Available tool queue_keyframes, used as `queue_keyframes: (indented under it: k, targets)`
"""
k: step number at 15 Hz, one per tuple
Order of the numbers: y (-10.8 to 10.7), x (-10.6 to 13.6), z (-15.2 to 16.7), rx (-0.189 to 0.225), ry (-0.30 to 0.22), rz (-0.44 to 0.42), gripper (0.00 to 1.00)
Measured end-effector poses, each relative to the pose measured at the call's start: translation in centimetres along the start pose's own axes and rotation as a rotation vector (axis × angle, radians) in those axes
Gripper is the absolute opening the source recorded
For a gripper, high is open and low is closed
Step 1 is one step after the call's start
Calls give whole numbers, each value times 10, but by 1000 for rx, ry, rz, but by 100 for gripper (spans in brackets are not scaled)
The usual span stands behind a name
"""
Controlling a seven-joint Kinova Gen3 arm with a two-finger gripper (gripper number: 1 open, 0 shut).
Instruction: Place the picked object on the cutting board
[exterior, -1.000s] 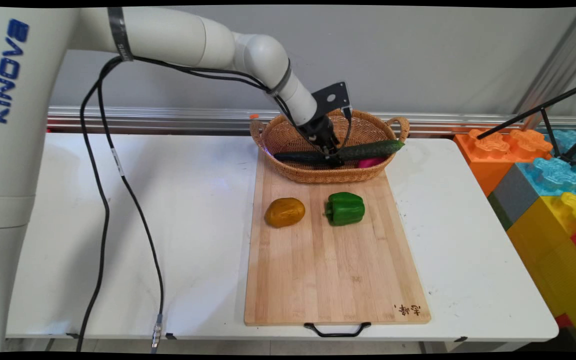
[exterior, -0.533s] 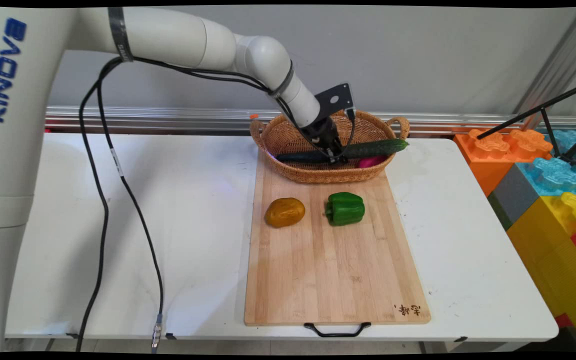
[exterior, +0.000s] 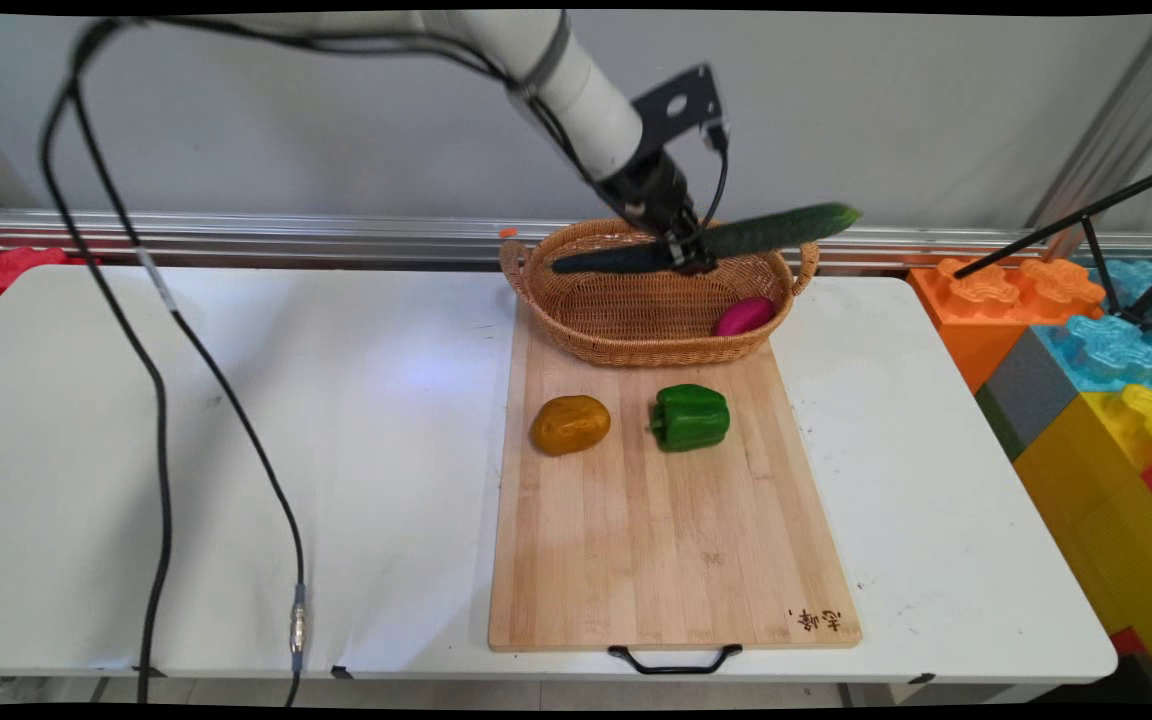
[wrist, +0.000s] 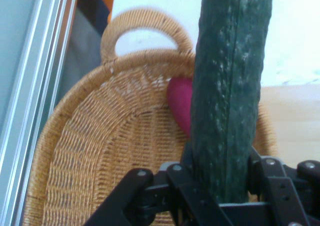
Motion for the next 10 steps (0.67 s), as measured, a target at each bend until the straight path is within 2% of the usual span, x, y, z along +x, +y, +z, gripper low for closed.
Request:
queue_keyframes:
  k: [2,5,10]
  targets:
    - [7,13,-21,-8,13,-3,0]
    - [23,26,-49,-40,21,-25,0]
    - [79,37,-87,-178,-17,-89,0]
